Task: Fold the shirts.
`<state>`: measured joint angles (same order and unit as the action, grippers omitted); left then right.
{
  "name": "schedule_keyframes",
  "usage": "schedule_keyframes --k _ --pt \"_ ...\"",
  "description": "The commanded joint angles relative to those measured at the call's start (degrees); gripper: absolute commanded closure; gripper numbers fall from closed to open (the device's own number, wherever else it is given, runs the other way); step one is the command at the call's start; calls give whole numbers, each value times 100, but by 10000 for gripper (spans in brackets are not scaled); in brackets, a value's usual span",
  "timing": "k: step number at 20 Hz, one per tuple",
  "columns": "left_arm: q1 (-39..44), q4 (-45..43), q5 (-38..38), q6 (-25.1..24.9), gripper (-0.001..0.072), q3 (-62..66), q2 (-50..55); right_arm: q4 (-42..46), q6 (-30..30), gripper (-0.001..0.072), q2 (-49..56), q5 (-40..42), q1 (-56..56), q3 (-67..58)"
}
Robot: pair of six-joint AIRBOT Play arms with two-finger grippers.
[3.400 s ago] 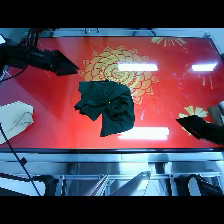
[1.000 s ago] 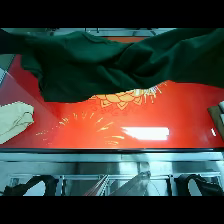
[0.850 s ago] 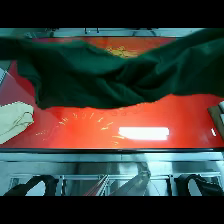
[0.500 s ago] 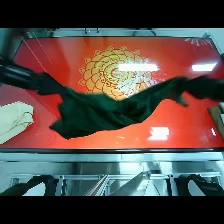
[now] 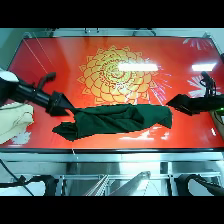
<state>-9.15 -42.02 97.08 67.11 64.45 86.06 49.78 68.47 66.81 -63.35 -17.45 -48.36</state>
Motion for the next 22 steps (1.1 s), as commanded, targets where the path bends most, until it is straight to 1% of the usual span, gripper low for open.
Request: schedule_keyframes --k 1,3,5,7,8,9,10,11,12,13,15,17,20,21,22 --pt "205 -444 -527 90 7 -1233 -306 317 -214 63 649 310 -520 15" --pt "446 -649 -798 94 7 -1742 -466 315 -251 63 1069 289 -730 -7" --pt "634 -577 -1113 94 7 -2109 -531 299 -396 64 1412 247 -774 -7" --pt "844 -564 -1386 92 8 -2284 -525 59 -647 65 1733 90 -669 -7" --pt "942 -476 -1534 85 8 -2339 -525 -55 -713 87 1864 90 -577 -7" --pt "1027 -332 -1676 46 8 -2363 -525 -131 -721 87 1985 105 -470 -9" --pt "1099 -229 -1808 -46 9 -2341 -525 -229 -723 111 2105 133 -334 -9" --pt "1158 -142 -1915 -76 19 -2288 -525 -278 -726 175 2199 166 -201 -11" --pt "1209 -142 -1996 -90 17 -2192 -525 -302 -780 216 2256 197 -101 -11" --pt "1209 -190 -2017 -107 18 -2068 -525 -328 -846 214 2286 205 -24 -24" --pt "1189 -393 -1934 -103 17 -1821 -527 -378 -852 214 2284 155 -31 -87" --pt "1071 -717 -1574 -37 17 -1624 -529 -378 -852 214 2284 44 -35 -184" --pt "723 -1091 -815 175 17 -1379 -529 -398 -850 214 2284 -7 -31 -225" --pt "581 -1147 -669 225 17 -1292 -531 -398 -852 214 2284 -7 -31 -225" --pt "439 -1207 -697 284 17 -1233 -531 -400 -852 215 2284 -7 -31 -225"
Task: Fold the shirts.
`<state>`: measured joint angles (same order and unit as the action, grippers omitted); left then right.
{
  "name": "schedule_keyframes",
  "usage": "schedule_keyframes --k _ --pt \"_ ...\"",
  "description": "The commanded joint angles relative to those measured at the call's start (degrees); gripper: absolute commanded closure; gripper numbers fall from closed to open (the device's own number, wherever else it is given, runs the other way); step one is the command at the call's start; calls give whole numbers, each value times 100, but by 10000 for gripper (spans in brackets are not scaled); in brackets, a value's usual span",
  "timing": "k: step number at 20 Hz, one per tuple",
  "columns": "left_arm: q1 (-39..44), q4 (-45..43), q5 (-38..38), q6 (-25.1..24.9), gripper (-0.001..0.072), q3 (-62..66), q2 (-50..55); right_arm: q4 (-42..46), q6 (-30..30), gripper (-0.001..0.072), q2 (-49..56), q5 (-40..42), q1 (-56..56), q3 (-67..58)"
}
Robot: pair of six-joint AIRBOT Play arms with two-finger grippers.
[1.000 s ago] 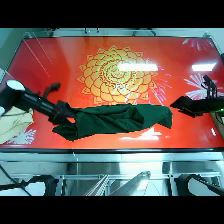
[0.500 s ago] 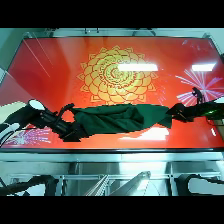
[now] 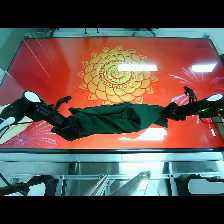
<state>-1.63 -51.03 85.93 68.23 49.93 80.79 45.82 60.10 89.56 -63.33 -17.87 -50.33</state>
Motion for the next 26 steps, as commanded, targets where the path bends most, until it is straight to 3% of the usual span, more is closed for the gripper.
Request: schedule_keyframes --k 1,8,9,11,12,13,14,18,21,23,26 --pt "-415 -321 247 179 18 234 -4 -4 -15 214 9 -9 11 -28" --pt "131 7 -940 -22 18 -254 2 -116 -15 215 9 -11 13 -28" --pt "302 4 -1108 -22 56 -289 2 -155 -15 215 9 -15 13 -26" --pt "531 -4 -1443 -33 312 -334 2 -254 -22 216 9 -107 17 -26" --pt "599 -2 -1569 -31 453 -328 2 -323 -87 256 9 -232 15 -26" --pt "619 4 -1624 -31 687 -295 -2 -420 -262 527 9 -420 15 -28" --pt "612 7 -1526 -31 699 -195 -2 -540 -361 678 9 -612 11 -33" --pt "549 26 -385 -46 696 861 -538 -1207 -682 684 -262 -1797 -15 -540" --pt "57 505 173 -17 691 1989 -1486 -2470 -750 684 -1137 -2420 -258 -1390" --pt "-625 1154 247 -20 691 2802 -2105 -3442 -920 684 -2000 -2208 -584 -2024" --pt "-1989 2124 109 -199 690 3866 -2933 -3661 -1222 684 -3407 -1128 -1123 -2826"
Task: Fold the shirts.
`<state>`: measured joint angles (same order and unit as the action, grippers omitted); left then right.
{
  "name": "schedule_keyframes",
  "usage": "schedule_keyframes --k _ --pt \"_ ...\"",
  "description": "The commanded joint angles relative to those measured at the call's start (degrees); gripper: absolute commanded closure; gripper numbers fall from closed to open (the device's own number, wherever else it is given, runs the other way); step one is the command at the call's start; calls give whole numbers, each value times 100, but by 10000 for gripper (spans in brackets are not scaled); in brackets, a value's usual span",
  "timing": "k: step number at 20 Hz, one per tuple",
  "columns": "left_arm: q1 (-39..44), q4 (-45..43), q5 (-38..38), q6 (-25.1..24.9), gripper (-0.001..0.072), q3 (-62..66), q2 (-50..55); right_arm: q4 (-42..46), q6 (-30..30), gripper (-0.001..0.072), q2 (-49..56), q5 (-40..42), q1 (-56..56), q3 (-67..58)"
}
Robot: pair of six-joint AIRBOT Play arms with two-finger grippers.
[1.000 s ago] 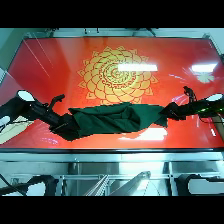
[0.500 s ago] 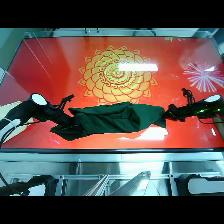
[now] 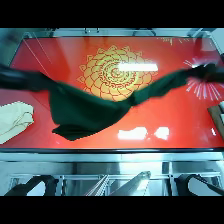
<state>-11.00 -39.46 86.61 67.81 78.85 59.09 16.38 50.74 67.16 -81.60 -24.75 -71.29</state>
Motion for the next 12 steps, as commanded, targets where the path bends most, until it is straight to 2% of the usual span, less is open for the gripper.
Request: schedule_keyframes --k 1,3,5,7,9,12 --pt "-1517 1189 15 -251 690 1213 -1005 -699 -304 684 -1668 1167 -616 -841" --pt "-2409 1294 -28 -341 689 1609 -1451 -616 -299 684 -2612 2063 -960 -857" --pt "-2935 1311 -22 -345 689 1917 -1687 -225 -297 684 -3383 2599 -1259 -857" --pt "-2785 1379 -15 -343 689 2109 -1670 299 -295 684 -3974 2695 -1377 -857" --pt "-2275 1351 -28 -328 689 2367 -1486 509 -304 684 -4247 2789 -1379 -857" --pt "-1777 417 -83 -184 689 2981 -1143 494 -793 684 -4262 3244 -1379 -857"
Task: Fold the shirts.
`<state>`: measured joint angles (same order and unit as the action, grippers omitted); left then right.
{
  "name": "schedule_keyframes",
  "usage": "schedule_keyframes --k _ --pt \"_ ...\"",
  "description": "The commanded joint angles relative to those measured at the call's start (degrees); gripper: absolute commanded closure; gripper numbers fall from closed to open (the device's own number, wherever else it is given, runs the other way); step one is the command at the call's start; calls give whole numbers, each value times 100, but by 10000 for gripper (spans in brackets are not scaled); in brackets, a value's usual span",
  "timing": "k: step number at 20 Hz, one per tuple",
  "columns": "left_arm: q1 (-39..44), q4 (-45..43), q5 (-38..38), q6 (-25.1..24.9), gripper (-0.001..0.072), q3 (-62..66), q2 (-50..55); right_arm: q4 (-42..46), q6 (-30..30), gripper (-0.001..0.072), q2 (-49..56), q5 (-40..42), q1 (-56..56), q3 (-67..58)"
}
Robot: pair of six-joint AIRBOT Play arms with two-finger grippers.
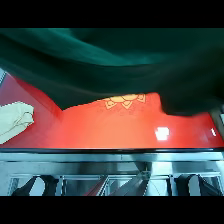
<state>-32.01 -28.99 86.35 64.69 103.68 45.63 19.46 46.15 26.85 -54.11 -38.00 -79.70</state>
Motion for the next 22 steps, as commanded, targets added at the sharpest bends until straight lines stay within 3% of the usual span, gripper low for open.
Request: schedule_keyframes --k 1,5,10,12,16,19,22 --pt "400 -802 -48 186 689 595 350 111 -352 684 -61 417 -55 -13" --pt "798 -723 234 181 689 610 1596 -739 -350 684 1530 -723 26 -11" --pt "1408 -752 826 181 691 610 4214 -774 -197 684 4463 -1753 1217 26" --pt "1449 -758 815 179 692 612 5294 -776 -278 684 5654 -1613 1668 26" --pt "1423 -748 297 103 692 616 6977 -1357 -627 685 7329 -424 2098 7" --pt "1405 -743 -109 -74 692 835 7676 -1937 -802 685 7914 -105 2044 -87" --pt "1401 -726 -17 -4 691 1475 8192 -1508 -754 685 8078 -227 1799 -85"
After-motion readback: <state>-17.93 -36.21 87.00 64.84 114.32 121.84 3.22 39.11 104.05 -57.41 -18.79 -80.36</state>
